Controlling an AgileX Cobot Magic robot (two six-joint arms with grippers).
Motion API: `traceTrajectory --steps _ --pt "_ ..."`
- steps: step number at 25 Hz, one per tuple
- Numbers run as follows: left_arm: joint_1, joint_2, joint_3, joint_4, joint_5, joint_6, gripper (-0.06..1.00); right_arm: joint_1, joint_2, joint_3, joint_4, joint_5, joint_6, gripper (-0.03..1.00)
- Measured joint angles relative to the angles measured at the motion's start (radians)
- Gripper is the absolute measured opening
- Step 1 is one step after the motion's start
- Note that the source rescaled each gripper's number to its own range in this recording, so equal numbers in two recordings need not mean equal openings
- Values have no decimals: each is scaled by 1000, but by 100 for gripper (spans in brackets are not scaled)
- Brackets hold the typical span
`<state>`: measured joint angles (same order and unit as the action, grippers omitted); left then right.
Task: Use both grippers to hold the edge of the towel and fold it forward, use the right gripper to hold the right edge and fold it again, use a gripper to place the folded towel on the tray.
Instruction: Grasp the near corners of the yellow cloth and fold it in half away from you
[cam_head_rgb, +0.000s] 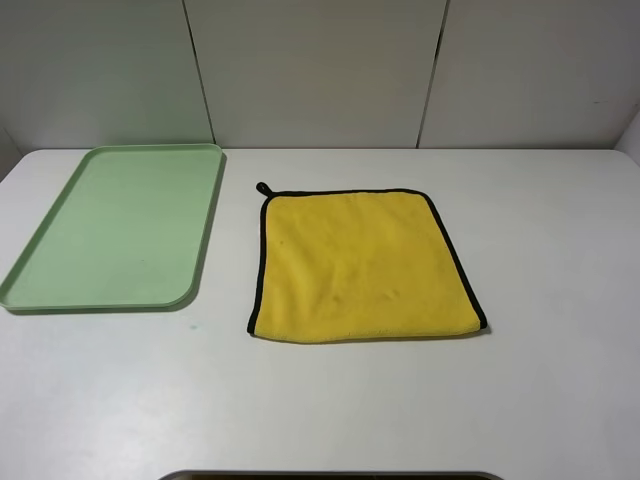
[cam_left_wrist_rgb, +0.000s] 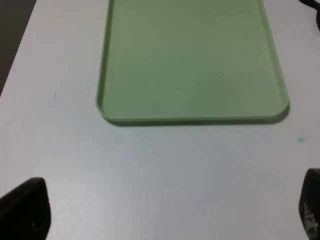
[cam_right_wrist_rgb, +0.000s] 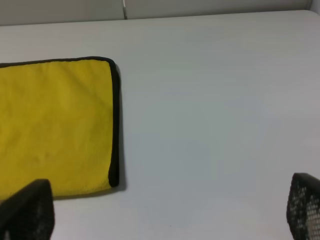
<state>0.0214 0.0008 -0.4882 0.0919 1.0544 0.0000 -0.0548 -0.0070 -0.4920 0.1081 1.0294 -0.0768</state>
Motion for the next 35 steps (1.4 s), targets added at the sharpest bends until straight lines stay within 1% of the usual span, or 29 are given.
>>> traceTrajectory --steps 6,10,12,14,16,20,22,23,26,29,33,35 --pt "0 150 -38 0 -1 113 100 0 39 -19 0 -5 10 100" --pt "-7 294 -105 0 -29 135 100 0 178 -87 0 -33 23 100" --pt "-38 357 -145 0 -47 137 100 0 276 -126 0 -38 17 100" --pt "-96 407 -191 10 -54 138 100 0 375 -172 0 -46 -5 100" --pt "-167 464 -241 47 -57 138 100 0 486 -213 0 -52 -38 100" --pt "-365 568 -313 172 -61 138 99 0 697 -289 7 -68 -127 100" --pt "-479 615 -325 232 -61 138 99 3 791 -322 23 -84 -178 100" --pt "-525 642 -326 258 -58 138 99 13 837 -340 28 -90 -202 100" --pt "-663 719 -326 296 -57 138 99 62 955 -380 39 -116 -266 100" --pt "-748 797 -326 300 -69 138 99 131 1047 -403 40 -152 -332 100" --pt "-810 907 -328 296 -96 143 98 247 1146 -408 42 -215 -411 100" --pt "-832 958 -328 270 -119 171 98 300 1188 -408 42 -234 -448 100"
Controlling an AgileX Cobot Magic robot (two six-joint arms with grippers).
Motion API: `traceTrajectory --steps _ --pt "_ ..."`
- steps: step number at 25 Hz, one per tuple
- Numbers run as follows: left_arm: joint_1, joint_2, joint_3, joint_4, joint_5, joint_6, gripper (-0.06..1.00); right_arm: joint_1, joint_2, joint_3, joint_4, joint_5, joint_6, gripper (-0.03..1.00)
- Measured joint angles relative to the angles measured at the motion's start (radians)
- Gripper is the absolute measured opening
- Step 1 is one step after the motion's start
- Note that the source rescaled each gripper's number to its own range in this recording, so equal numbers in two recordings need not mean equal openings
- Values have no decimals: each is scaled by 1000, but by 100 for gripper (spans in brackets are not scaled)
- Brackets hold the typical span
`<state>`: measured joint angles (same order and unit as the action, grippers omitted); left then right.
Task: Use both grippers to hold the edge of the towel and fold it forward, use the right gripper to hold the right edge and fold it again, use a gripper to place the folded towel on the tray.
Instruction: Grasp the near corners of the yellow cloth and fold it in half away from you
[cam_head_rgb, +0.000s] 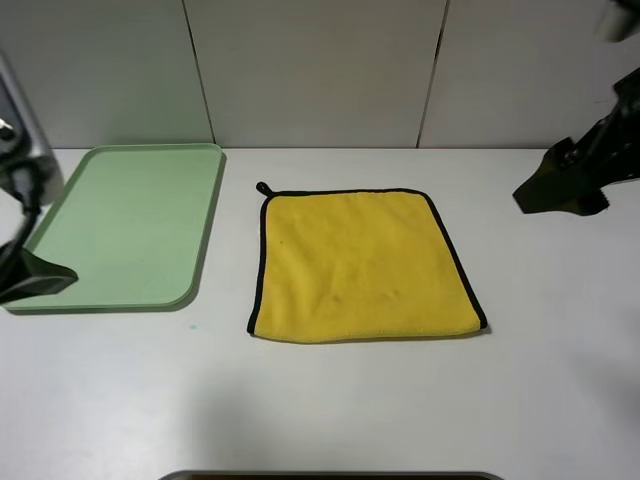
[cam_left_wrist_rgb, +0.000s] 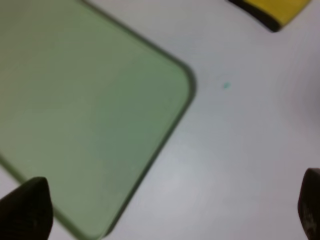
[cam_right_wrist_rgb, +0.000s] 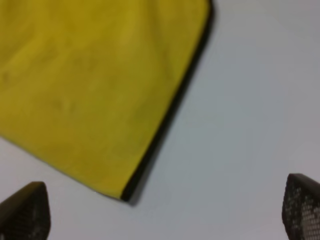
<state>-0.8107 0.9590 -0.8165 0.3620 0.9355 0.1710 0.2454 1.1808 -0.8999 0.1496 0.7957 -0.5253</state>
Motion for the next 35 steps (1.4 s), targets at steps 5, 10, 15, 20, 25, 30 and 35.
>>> traceTrajectory --steps 5,10,15,20,25,30,35 --pt "-15 142 -1 -148 -29 195 98 125 91 0 -2 -37 -98 100" --pt "-15 311 -2 -263 -51 353 98 204 164 0 -1 -57 -184 100" --pt "-15 445 -2 -286 -110 406 98 220 225 0 -3 -58 -243 100" --pt "-15 528 -2 -270 -143 418 98 220 270 1 -36 -57 -313 100" --pt "-15 568 -2 -252 -233 438 98 220 274 52 -68 -62 -467 100" --pt "-15 603 -2 -252 -302 457 98 220 277 120 -83 -94 -599 100" --pt "-15 632 -2 -252 -326 461 98 220 324 149 -121 -115 -650 100"
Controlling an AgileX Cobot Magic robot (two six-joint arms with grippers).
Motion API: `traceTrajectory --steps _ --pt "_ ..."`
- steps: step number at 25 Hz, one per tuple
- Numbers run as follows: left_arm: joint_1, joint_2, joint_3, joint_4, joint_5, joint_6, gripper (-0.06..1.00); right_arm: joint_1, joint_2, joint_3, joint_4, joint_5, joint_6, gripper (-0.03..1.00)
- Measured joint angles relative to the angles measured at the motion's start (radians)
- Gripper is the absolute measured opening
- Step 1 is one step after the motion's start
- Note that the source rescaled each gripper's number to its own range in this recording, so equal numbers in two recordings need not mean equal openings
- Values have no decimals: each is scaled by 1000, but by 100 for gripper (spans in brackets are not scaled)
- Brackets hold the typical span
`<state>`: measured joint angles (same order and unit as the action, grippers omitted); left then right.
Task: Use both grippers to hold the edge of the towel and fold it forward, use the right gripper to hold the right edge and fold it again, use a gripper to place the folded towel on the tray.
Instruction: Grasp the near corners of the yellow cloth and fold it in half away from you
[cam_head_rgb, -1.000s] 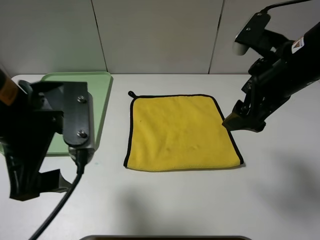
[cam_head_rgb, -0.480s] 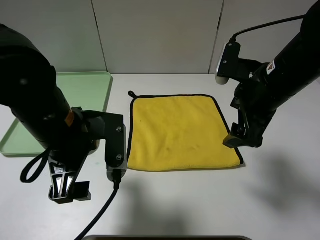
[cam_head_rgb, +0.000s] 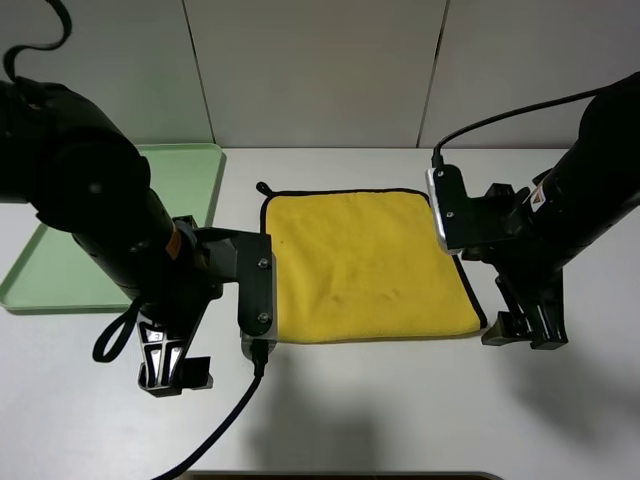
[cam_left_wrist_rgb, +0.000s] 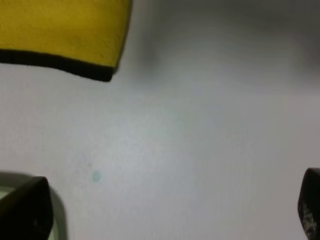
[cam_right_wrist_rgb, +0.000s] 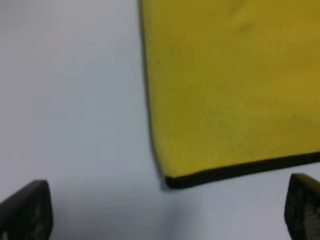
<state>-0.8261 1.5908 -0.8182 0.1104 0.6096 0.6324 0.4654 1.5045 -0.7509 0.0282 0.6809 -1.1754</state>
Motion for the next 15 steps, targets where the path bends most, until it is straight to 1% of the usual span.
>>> traceTrajectory --steps 4,15 --pt "0 5 0 0 -18 1 98 0 47 2 -28 -29 -2 100" --pt "0 5 0 0 -19 2 98 0 193 2 -52 -84 -8 100"
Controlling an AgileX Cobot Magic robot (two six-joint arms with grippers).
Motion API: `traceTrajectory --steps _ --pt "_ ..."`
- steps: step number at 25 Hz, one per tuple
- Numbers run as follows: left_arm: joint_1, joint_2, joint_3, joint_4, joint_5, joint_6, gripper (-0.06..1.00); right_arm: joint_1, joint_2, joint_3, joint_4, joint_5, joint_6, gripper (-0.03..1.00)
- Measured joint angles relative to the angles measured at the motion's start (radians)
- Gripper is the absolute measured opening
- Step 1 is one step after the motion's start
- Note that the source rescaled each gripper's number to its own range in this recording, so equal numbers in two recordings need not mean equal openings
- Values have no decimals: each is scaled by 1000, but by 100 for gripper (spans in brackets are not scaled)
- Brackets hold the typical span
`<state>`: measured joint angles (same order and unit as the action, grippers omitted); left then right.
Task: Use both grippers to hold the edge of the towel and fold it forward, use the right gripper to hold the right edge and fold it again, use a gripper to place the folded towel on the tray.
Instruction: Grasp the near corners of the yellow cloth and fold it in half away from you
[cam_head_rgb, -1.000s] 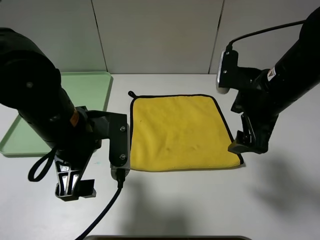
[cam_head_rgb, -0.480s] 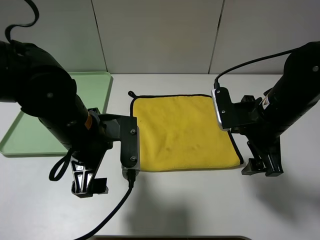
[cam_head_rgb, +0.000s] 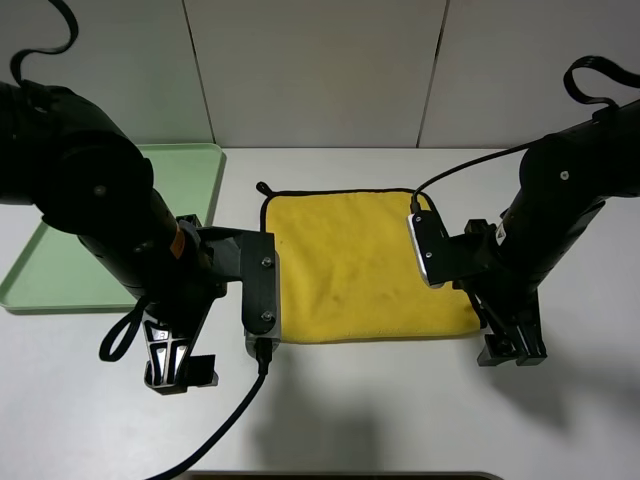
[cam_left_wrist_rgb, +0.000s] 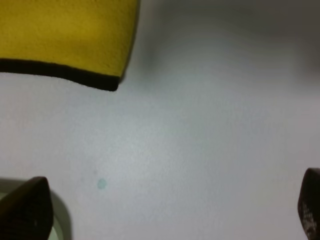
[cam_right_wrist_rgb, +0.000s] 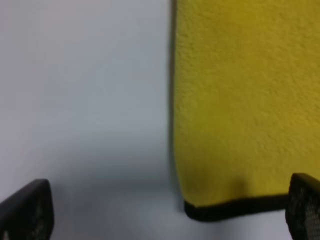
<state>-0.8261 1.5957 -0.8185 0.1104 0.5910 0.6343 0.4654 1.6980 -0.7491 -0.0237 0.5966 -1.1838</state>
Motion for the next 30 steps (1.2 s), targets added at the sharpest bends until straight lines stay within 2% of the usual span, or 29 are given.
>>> traceTrajectory --steps 16,30 --pt "0 0 0 0 -41 -1 98 0 88 77 -4 -166 -11 100" --pt "0 0 0 0 -180 0 98 0 130 67 -4 -158 -28 100"
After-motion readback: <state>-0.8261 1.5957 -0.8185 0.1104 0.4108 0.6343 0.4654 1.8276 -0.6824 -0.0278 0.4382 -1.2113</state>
